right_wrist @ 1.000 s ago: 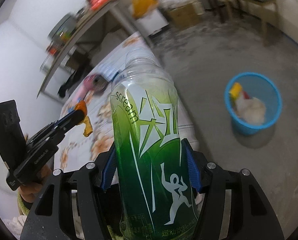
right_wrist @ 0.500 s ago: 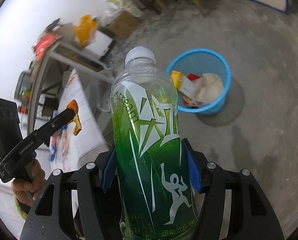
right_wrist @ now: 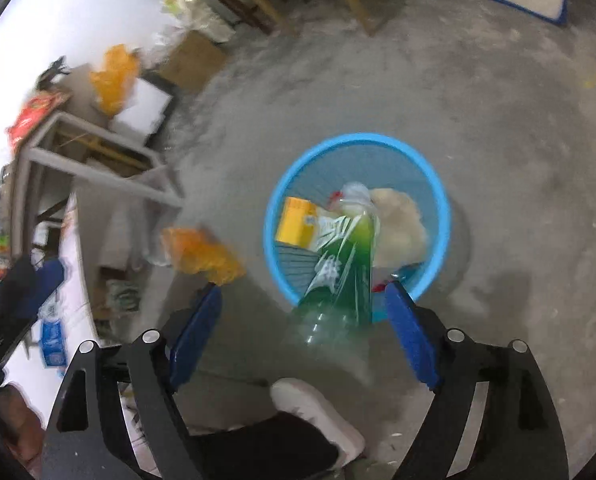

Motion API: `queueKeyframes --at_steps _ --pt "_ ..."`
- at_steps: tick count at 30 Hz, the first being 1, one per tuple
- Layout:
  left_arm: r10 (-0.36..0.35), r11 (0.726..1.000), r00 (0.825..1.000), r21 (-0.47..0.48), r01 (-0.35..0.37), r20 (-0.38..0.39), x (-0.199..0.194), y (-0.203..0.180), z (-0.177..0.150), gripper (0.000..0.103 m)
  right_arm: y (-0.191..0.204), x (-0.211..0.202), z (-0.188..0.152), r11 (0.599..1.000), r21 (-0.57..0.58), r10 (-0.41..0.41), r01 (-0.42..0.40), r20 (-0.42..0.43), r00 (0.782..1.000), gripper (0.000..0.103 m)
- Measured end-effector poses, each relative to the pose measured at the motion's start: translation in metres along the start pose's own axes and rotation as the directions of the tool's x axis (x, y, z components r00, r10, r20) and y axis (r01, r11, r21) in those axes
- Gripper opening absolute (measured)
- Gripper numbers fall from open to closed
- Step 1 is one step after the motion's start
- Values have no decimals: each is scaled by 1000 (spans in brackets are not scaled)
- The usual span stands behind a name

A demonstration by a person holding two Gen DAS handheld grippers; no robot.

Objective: Collect trash
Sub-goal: 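Carry the bottle and orange peel over the blue wastebasket with both tools, then open both tools over the wastebasket to drop the bottle and peel, then return both tools to the table toward the wrapper and toothpaste box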

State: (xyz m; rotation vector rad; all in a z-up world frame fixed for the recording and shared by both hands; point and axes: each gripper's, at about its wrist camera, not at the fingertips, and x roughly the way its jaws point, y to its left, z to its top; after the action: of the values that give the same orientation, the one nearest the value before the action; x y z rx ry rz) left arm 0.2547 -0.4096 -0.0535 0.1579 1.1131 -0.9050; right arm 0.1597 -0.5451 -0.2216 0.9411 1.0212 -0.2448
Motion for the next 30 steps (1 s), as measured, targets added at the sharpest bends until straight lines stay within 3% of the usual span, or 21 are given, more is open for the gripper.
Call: queueKeyframes --at_steps 2,10,18,24,30 --pt "-30 1000 1000 -3 30 2 -6 2 -6 57 -8 1 -11 999 20 33 -33 -14 999 80" --pt "-42 999 999 19 42 8 -40 17 -34 58 -39 -12 -52 999 44 18 -16 -48 999 80" --pt "-30 1000 995 -6 31 90 -123 41 -90 60 -41 -39 -74 996 71 60 -57 -37 997 80" --pt "59 996 979 -79 -44 196 -186 84 -153 62 0 -53 -85 993 -21 116 -117 -40 992 80" --pt "203 962 945 -234 -143 258 -240 149 -215 63 82 -64 -99 959 -209 182 -191 -63 981 80"
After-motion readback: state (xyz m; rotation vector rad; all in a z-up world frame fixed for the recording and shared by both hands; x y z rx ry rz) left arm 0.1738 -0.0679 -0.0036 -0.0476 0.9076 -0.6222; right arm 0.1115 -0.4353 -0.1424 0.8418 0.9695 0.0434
